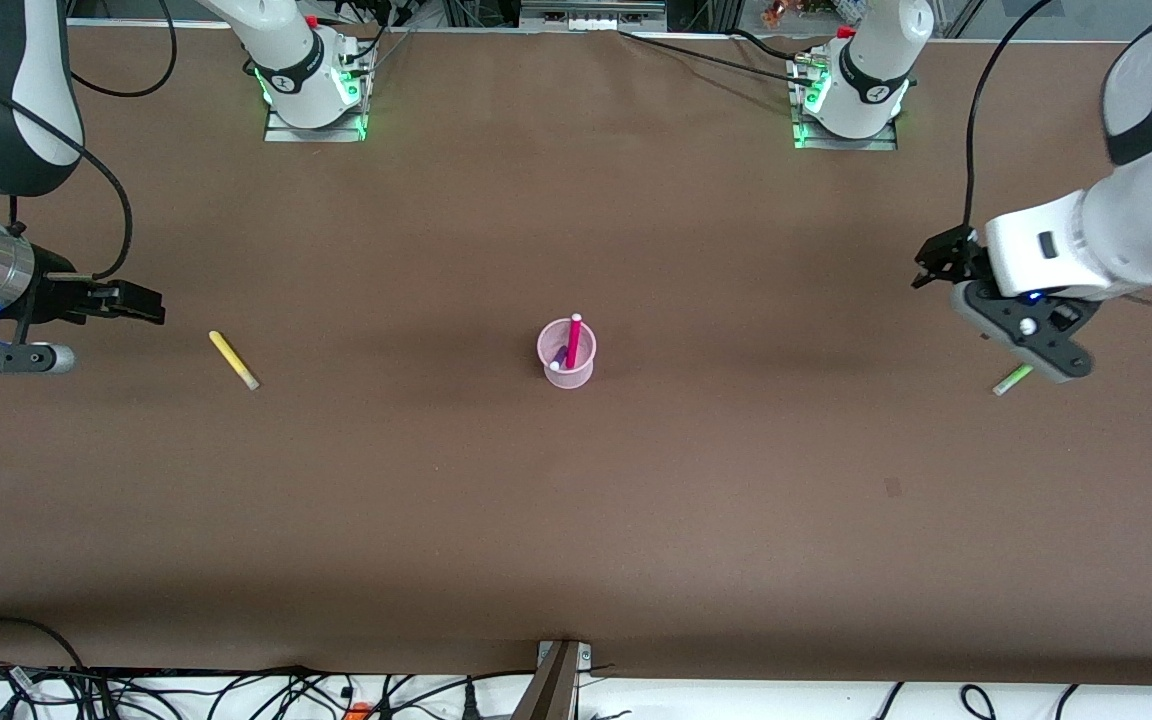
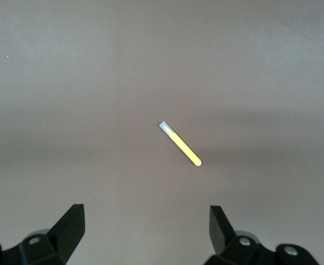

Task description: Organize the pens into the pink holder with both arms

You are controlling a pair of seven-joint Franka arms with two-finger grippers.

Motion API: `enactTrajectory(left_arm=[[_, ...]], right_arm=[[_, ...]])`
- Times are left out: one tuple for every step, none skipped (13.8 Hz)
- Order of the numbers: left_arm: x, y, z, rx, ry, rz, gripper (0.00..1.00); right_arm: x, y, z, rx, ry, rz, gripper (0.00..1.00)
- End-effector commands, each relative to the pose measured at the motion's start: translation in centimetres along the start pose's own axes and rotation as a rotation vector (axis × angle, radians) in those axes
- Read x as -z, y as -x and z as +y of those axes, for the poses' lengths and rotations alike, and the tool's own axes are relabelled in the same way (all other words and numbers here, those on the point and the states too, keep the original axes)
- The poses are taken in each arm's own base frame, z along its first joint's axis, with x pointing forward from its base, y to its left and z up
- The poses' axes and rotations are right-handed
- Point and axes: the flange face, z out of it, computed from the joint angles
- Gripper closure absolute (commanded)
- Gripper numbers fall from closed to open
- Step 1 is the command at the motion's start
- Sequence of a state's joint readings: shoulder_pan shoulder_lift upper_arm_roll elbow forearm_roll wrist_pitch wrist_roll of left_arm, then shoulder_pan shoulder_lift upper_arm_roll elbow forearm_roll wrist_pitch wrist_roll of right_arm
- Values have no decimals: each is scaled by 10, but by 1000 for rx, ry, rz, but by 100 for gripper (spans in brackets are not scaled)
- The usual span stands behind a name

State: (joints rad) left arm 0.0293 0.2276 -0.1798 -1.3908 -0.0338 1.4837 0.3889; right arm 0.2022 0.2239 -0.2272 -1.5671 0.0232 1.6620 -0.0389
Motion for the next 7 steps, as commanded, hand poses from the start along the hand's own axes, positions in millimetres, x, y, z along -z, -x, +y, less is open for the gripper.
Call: enactTrajectory(left_arm=[[22,41,15,126,-93,-31,0],[23,53,14,141,-145,-32,0],[20,65,10,165,-164,-6,0],[19,83,-6,210,-181,40,0],[17,93,-15,236,-202,81,0],[15,97,-19,264,-205,90,0],[19,97,-22,286,-206,98,0]], right_arm=[[8,5,-3,-14,-23,16,1],[8,5,-3,-14,-26,16,1],[7,5,-4,-15,-28,14,1],[7,5,-4,-15,-29,14,1],[8,5,-4,-15,-28,16,1],[9,5,-5,-15,-29,19,1],[12,4,-4,-21,-29,24,0]])
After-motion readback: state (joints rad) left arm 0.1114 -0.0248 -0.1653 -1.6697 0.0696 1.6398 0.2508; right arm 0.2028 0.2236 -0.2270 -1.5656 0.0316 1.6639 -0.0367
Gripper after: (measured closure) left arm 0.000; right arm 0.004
